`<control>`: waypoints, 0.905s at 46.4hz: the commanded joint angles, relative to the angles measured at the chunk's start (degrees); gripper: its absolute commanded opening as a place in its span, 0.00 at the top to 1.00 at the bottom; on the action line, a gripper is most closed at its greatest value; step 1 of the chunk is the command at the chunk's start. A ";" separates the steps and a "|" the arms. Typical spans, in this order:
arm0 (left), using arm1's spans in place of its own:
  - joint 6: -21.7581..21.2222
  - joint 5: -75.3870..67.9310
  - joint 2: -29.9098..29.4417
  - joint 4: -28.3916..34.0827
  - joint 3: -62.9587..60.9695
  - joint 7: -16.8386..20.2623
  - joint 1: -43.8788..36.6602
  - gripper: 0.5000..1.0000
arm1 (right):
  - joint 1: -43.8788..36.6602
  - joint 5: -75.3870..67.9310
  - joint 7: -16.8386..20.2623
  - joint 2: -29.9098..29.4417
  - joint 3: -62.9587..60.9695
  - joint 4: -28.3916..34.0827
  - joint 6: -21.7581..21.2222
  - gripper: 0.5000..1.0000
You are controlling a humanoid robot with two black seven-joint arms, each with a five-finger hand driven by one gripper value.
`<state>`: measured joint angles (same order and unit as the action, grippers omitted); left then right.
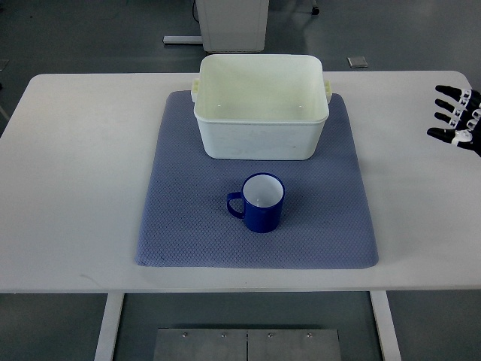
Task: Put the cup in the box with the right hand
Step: 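Move the open right hand toward the blue mug's side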
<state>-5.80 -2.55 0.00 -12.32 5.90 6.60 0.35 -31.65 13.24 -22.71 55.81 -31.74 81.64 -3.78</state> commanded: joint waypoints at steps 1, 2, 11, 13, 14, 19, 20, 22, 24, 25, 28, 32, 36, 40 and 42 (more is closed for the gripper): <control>0.00 0.00 0.00 0.02 0.08 -0.01 0.00 0.00 | 0.98 2.48 -0.05 -0.09 0.01 1.68 1.40 0.00; 0.00 0.00 0.00 0.02 -0.01 -0.01 0.00 0.00 | 1.33 3.36 -0.05 -0.09 0.01 2.12 1.58 0.00; 0.00 0.00 0.00 0.02 0.08 -0.01 0.00 0.00 | 4.40 10.04 -1.19 -0.88 0.54 3.35 2.37 0.00; 0.00 0.00 0.00 -0.07 -0.01 -0.01 0.00 0.00 | 4.67 11.01 -1.46 -0.97 0.89 3.35 2.37 0.00; 0.00 0.00 0.00 0.02 -0.01 -0.01 0.00 0.00 | 4.76 11.45 -1.72 -1.06 1.06 3.35 2.37 0.00; 0.00 0.00 0.00 0.02 0.08 -0.01 0.00 0.00 | 5.02 13.21 -2.34 -1.50 2.38 3.35 2.46 0.00; 0.00 0.00 0.00 0.02 0.08 -0.01 0.00 0.00 | 4.93 13.39 -2.34 -1.58 2.73 3.35 2.46 0.00; 0.00 0.00 0.00 0.02 -0.01 -0.01 0.00 0.00 | 4.93 13.57 -2.34 -1.85 3.26 3.35 2.55 0.00; 0.00 0.09 0.00 0.02 -0.01 -0.01 0.00 0.00 | 4.93 13.57 -2.42 -2.29 3.87 3.35 2.81 0.00; 0.00 0.00 0.00 0.02 -0.01 -0.01 0.00 0.00 | 4.93 13.57 -2.34 -2.55 4.14 3.35 3.16 0.00; 0.00 0.00 0.00 0.02 -0.01 -0.01 0.00 0.00 | 4.58 13.74 -2.42 -3.51 5.54 3.35 4.04 0.00; 0.00 0.00 0.00 0.02 0.08 -0.01 0.00 0.00 | 4.23 14.53 -2.34 -4.75 6.78 3.35 5.36 0.00; 0.00 0.00 0.00 -0.07 -0.01 -0.01 0.00 0.00 | 4.14 15.15 -2.25 -6.24 6.87 3.35 6.15 0.00; 0.00 0.00 0.00 0.02 -0.01 -0.01 0.00 0.00 | 4.14 15.32 -2.16 -6.86 6.87 3.35 6.41 0.00; 0.00 0.00 0.00 0.02 -0.01 -0.01 0.00 0.00 | 4.14 15.41 -2.16 -7.03 6.87 3.35 6.50 0.00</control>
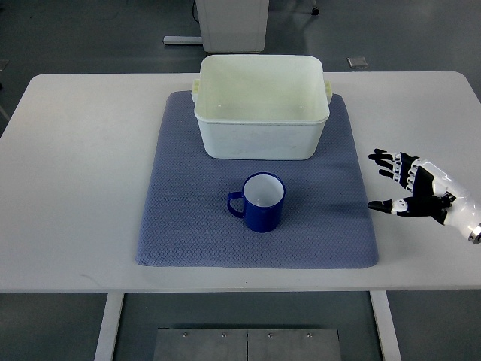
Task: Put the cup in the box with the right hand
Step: 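Move the open right hand toward the blue mug's side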
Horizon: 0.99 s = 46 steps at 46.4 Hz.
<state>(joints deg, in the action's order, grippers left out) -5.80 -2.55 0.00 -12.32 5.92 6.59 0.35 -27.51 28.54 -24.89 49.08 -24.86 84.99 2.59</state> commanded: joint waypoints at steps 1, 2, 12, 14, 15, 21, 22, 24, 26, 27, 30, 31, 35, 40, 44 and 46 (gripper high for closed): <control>0.00 0.00 0.00 0.02 -0.03 0.00 0.00 0.00 | 0.00 0.11 0.02 -0.56 -0.01 0.00 0.14 0.00; 0.00 0.00 0.00 0.02 -0.03 0.00 0.00 0.00 | 0.00 0.11 0.02 -0.82 0.08 0.00 0.14 0.00; 0.00 0.00 0.00 0.02 0.05 0.00 0.00 0.00 | 0.09 0.99 0.11 -2.84 0.16 0.00 1.19 0.00; 0.00 0.00 0.00 0.02 -0.03 0.00 0.00 0.00 | 0.09 0.99 0.11 -3.28 0.17 0.00 1.46 0.00; 0.00 0.00 0.00 0.02 -0.03 0.00 0.00 0.00 | 0.09 1.07 0.19 -3.46 0.17 0.00 1.54 0.00; 0.00 0.00 0.00 0.02 -0.03 0.00 0.00 0.00 | -0.44 1.87 0.37 -4.69 1.22 0.00 2.95 0.00; 0.00 0.00 0.00 0.02 -0.03 0.00 0.00 0.00 | -0.79 1.95 0.37 -4.95 1.74 0.00 3.39 0.00; 0.00 0.00 0.00 0.02 -0.03 0.00 0.00 0.00 | -1.75 1.95 0.37 -5.48 3.23 0.00 4.44 0.00; 0.00 0.00 0.00 0.02 -0.03 0.00 0.00 0.00 | -3.07 1.95 0.37 -6.10 4.82 0.00 5.41 0.00; 0.00 0.00 0.00 0.02 -0.03 0.00 0.00 0.00 | -3.60 1.95 0.37 -6.36 5.69 0.00 5.93 0.00; 0.00 0.00 0.00 0.02 -0.03 0.00 0.00 0.00 | -5.27 1.95 0.37 -7.06 7.89 0.00 7.08 0.00; 0.00 0.00 0.00 -0.07 -0.03 0.00 0.00 0.00 | -5.62 1.95 0.37 -7.24 8.42 0.00 7.43 0.00; 0.00 0.00 0.00 0.02 -0.03 0.00 0.00 0.00 | -6.15 1.95 0.37 -8.29 9.22 0.00 8.40 0.00; 0.00 0.00 0.00 0.02 0.05 0.00 0.00 0.00 | -6.15 1.95 0.37 -9.17 9.31 0.00 8.49 0.00; 0.00 0.00 0.00 -0.07 -0.03 0.00 0.00 0.00 | -6.15 1.95 0.37 -9.88 9.31 0.00 8.49 0.00; 0.00 0.00 0.00 0.02 -0.03 0.00 0.00 0.00 | -6.15 1.95 0.46 -10.14 9.31 0.00 8.75 0.00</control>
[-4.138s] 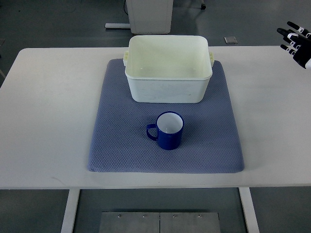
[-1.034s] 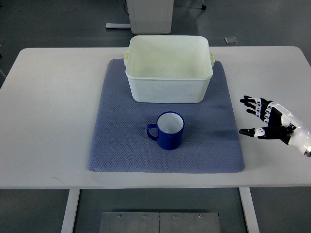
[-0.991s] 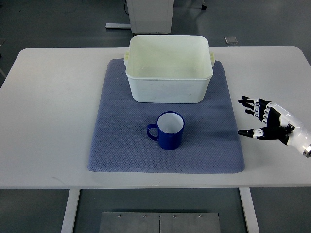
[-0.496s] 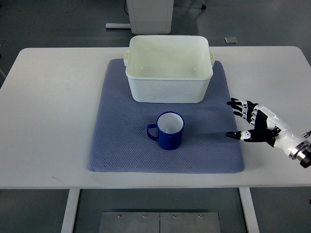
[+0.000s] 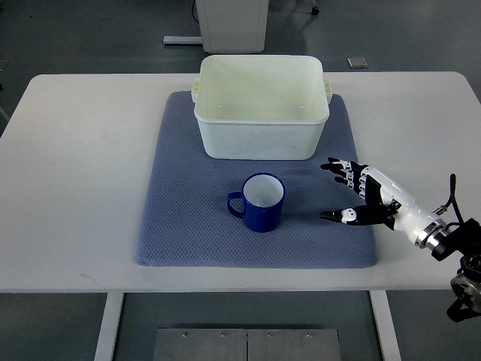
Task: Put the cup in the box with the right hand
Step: 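Move the open right hand toward the blue mug's side, then wrap the right hand fingers around the blue mug body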
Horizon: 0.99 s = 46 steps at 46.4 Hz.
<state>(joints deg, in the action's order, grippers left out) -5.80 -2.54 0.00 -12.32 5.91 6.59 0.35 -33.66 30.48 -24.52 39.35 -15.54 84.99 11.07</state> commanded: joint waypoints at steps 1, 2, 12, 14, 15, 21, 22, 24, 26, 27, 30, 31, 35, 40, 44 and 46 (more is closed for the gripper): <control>0.00 0.00 0.00 0.02 -0.02 0.00 0.00 0.00 | 0.00 0.01 0.08 -0.59 -0.01 0.00 0.44 0.00; 0.00 0.00 0.00 0.02 -0.02 0.00 0.00 0.00 | 0.00 0.01 0.08 -0.68 -0.01 0.00 0.61 0.00; 0.00 0.00 0.00 0.02 -0.02 0.00 0.00 0.00 | -0.09 -0.07 0.78 -2.17 -0.01 0.00 1.14 0.00; 0.00 0.00 0.00 0.02 -0.02 0.00 0.00 0.00 | -0.17 0.01 0.87 -2.52 -0.01 0.00 1.14 0.00; 0.00 0.00 0.00 0.02 -0.02 0.00 0.00 0.00 | -0.26 0.01 0.87 -2.70 -0.01 0.00 1.23 0.00; 0.00 0.00 0.00 0.02 -0.02 0.00 0.00 0.00 | -0.35 0.01 1.05 -3.14 0.07 0.00 1.32 0.00; 0.00 0.00 0.00 0.02 -0.02 0.00 0.00 0.00 | -0.35 0.01 1.05 -3.40 -0.01 0.00 1.58 0.00; 0.00 0.00 0.00 0.02 -0.02 0.00 0.00 0.00 | -0.44 0.01 1.05 -4.10 0.07 0.00 2.11 0.00; 0.00 0.00 0.00 0.02 -0.02 0.00 0.00 0.00 | -0.70 0.01 1.05 -4.54 0.16 -0.09 2.46 0.00; 0.00 0.00 0.00 0.02 0.07 0.00 0.00 0.00 | -0.79 0.01 1.14 -4.63 0.25 -0.09 2.63 0.00; 0.00 0.00 0.00 0.02 -0.02 0.00 0.00 0.00 | -1.32 0.01 1.49 -4.89 0.95 -0.09 2.90 0.00; 0.00 0.00 0.00 0.02 -0.02 0.00 0.00 0.00 | -1.67 0.01 1.58 -5.16 1.30 -0.09 2.99 0.00; 0.00 0.00 0.00 0.02 -0.02 0.00 0.00 0.00 | -3.07 -0.07 1.58 -6.04 2.88 -0.18 4.30 0.00; 0.00 0.00 0.00 0.02 0.07 0.00 0.00 0.00 | -4.65 -0.07 1.66 -7.09 5.08 -0.18 6.41 0.00; 0.00 0.00 0.00 0.02 -0.02 0.00 0.00 0.00 | -5.62 -0.16 1.66 -7.97 6.58 -0.26 7.29 0.00; 0.00 0.00 0.00 0.02 -0.02 0.00 0.00 0.00 | -5.89 -0.16 1.66 -8.23 7.02 -0.35 7.47 0.00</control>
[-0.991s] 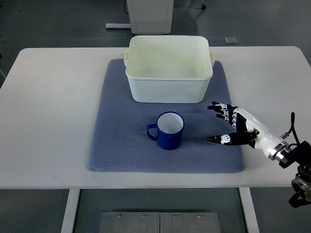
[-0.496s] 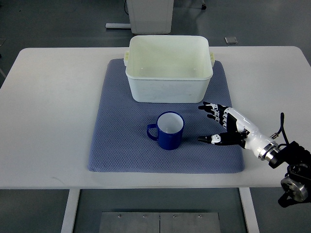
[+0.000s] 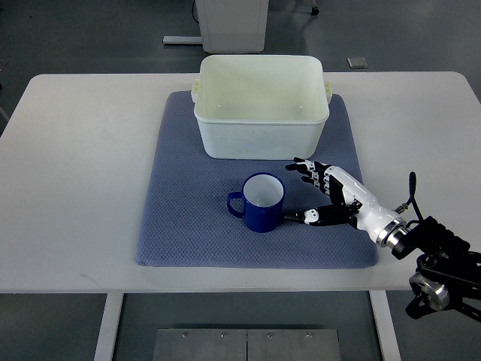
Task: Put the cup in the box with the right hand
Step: 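Wrap the right hand fingers around the blue mug body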
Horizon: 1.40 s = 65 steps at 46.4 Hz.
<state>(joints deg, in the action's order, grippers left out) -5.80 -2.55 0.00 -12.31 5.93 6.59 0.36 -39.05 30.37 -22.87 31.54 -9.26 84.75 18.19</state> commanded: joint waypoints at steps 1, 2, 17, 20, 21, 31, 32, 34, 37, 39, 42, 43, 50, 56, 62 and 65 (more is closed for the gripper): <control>0.00 0.00 0.00 0.01 -0.04 0.00 -0.01 0.00 | -0.68 -0.05 0.02 -0.60 0.73 -0.12 0.36 0.00; 0.00 0.00 0.00 0.01 -0.04 0.00 -0.01 0.00 | -0.68 -0.13 0.02 -0.69 0.73 -0.20 0.36 0.00; 0.00 0.00 0.00 0.01 -0.04 0.00 -0.01 0.00 | -1.20 -0.22 0.72 -2.53 0.73 -0.29 0.36 0.00; 0.00 0.00 0.00 0.01 0.05 0.00 -0.01 0.00 | -1.38 -0.40 0.90 -2.97 0.82 -0.29 0.44 0.00; 0.00 0.00 0.00 0.01 -0.04 0.00 -0.01 0.00 | -1.47 -0.40 1.07 -3.15 0.82 -0.38 0.62 0.00; 0.00 0.00 0.00 -0.08 -0.04 0.00 -0.01 0.00 | -1.91 -0.48 1.51 -4.47 0.91 -1.17 0.97 0.00; 0.00 0.00 0.00 0.01 -0.04 0.00 -0.01 0.00 | -1.91 -0.48 1.51 -4.47 0.91 -1.17 0.97 0.00; 0.00 0.00 0.00 0.01 -0.04 0.00 -0.01 0.00 | -1.91 -0.48 1.51 -4.47 0.91 -1.17 0.97 0.00; 0.00 0.00 0.00 0.01 -0.04 0.00 -0.01 0.00 | -1.91 -0.48 1.60 -4.56 0.91 -1.17 0.97 0.00; 0.00 0.00 0.00 0.01 -0.04 0.00 -0.01 0.00 | -1.91 -0.48 1.60 -4.73 0.91 -1.17 0.97 0.00; 0.00 0.00 0.00 0.01 -0.04 0.00 -0.01 0.00 | -1.91 -0.48 1.69 -4.99 0.91 -1.26 1.06 0.00; 0.00 0.00 0.00 0.01 -0.04 0.00 -0.01 0.00 | -1.91 -0.48 1.86 -5.17 0.99 -1.26 0.97 0.00; 0.00 0.00 0.00 0.01 -0.04 0.00 -0.01 0.00 | -2.43 -0.48 2.13 -6.05 1.61 -1.70 1.06 0.00; 0.00 0.00 0.00 -0.08 -0.04 0.00 -0.01 0.00 | -2.70 -0.48 2.13 -6.75 2.05 -2.14 1.50 0.00; 0.00 0.00 0.00 0.01 0.05 0.00 -0.01 0.00 | -2.79 -0.57 2.31 -7.54 2.05 -2.58 1.50 0.00; 0.00 0.00 0.00 0.01 0.05 0.00 -0.01 0.00 | -3.05 -0.57 2.66 -7.98 2.14 -2.93 1.50 0.00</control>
<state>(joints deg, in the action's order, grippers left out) -5.80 -2.55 0.00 -12.32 5.93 6.59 0.35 -41.83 29.80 -20.49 23.97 -7.20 82.16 19.68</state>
